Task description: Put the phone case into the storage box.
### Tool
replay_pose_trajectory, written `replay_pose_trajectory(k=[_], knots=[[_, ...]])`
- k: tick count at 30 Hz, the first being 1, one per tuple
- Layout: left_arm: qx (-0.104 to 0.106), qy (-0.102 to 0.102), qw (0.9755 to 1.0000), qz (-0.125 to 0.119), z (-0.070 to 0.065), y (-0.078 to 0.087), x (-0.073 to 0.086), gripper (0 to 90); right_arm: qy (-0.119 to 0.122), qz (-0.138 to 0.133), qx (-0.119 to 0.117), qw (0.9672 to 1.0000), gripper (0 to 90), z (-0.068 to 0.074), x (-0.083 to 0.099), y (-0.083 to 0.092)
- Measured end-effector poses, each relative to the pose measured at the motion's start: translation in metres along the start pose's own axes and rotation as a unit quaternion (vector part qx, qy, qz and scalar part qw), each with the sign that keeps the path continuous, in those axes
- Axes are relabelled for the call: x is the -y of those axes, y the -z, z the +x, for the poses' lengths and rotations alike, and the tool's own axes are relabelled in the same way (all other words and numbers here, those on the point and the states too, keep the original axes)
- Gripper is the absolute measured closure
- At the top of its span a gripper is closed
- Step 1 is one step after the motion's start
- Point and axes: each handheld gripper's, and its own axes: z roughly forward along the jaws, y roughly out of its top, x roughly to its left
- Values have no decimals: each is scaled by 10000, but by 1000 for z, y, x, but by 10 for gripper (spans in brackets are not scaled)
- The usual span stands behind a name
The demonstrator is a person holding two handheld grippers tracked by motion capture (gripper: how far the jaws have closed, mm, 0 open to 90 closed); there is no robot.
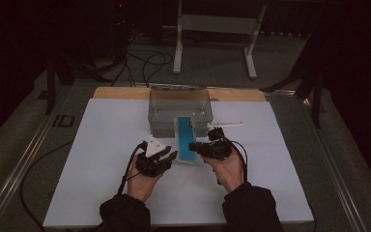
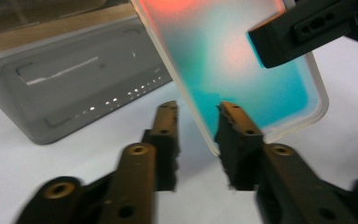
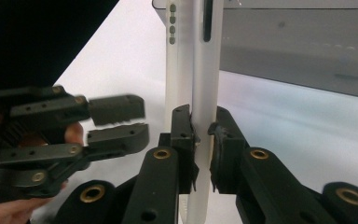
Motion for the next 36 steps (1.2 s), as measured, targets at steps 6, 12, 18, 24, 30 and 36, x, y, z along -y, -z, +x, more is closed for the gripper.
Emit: replay_pose_trajectory(k=[6,12,18,24,30,36], knots=[[-263,79,9995,-122,10,11,0,431,0,116,10,9999,825,-1,-5,3],[-522,125,9984,-187,19,21,4,286,-32,188,-7,9998,824,-3,-9,4],[-821,136,9962,-256,28,34,10,150,-45,252,-5,9997,824,-3,-11,3],[-949,103,9951,-267,40,48,20,40,-37,296,30,9996,824,-4,-13,4],[-1078,151,9935,-323,54,61,34,11,-31,333,53,9994,824,-4,-17,5],[-1243,238,9910,-438,69,76,52,4,-54,346,69,9994,824,-5,-20,6]])
